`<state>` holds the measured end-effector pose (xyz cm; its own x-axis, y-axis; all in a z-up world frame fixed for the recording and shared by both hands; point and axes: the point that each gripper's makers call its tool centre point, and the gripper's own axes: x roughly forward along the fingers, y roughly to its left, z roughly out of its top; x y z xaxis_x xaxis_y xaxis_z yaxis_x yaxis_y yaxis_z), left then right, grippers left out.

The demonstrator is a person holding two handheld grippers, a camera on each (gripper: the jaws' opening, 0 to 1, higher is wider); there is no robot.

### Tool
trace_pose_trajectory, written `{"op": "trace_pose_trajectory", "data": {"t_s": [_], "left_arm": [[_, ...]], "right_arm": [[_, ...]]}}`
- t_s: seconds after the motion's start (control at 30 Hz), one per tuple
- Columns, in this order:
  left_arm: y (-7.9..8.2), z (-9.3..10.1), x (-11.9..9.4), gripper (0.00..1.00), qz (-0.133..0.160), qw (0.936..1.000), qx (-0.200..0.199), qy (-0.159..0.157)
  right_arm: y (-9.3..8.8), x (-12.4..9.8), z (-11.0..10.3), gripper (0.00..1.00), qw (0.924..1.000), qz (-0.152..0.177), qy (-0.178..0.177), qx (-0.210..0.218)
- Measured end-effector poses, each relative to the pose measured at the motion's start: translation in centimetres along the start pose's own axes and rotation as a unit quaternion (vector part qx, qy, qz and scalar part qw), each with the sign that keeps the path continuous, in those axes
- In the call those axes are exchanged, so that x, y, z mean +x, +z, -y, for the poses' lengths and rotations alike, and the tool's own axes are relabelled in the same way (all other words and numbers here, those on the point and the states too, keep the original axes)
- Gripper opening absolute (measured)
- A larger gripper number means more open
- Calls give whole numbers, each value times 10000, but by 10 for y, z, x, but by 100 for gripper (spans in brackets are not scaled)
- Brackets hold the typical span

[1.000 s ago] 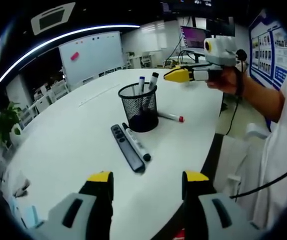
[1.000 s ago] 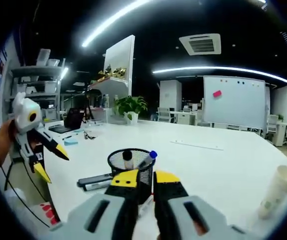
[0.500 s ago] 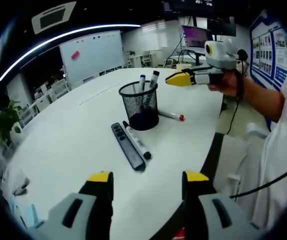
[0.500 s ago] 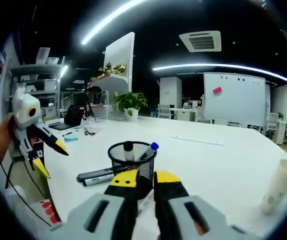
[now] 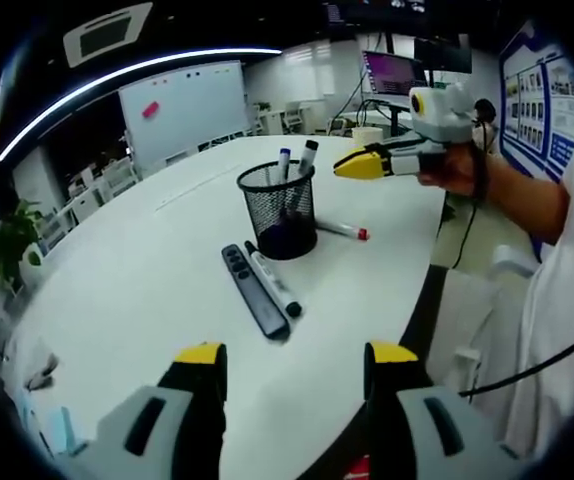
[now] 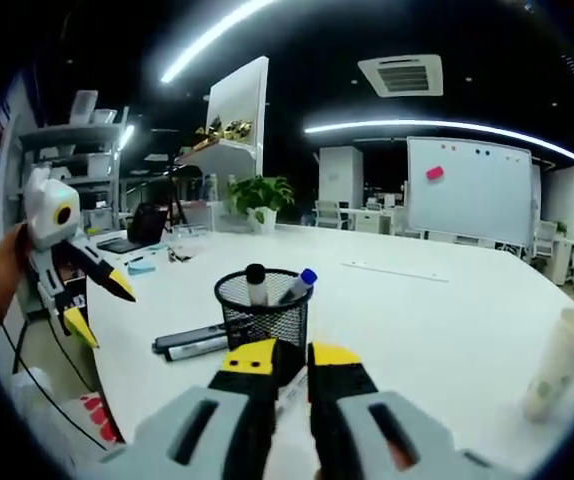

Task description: Place the scattered laser pointers and whiteboard markers into the pen holder and stack the scattered paper cups together

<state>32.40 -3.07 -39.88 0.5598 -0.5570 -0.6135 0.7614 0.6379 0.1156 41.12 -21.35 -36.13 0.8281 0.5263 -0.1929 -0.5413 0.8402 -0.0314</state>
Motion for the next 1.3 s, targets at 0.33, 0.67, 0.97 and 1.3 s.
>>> {"op": "trace_pose_trajectory", "data": {"t_s": [0.33,0.67,0.97,1.3], "left_arm": [[-2,0,0,55,-15,10000,-33,-2],[-4,0,1,55,-44,10000,-35,-13],[-4,2,2,55,-67,10000,-26,-21],[-5,2,0,55,-83,10000,-32,6]], "right_arm": [[-7,1,2,12,9999,-76,-12,68],[-14,2,0,12,9998,-147,-21,112],[-14,-1,2,13,9998,-100,-79,147],[-20,0,-1,13,9996,-182,-67,221]]}}
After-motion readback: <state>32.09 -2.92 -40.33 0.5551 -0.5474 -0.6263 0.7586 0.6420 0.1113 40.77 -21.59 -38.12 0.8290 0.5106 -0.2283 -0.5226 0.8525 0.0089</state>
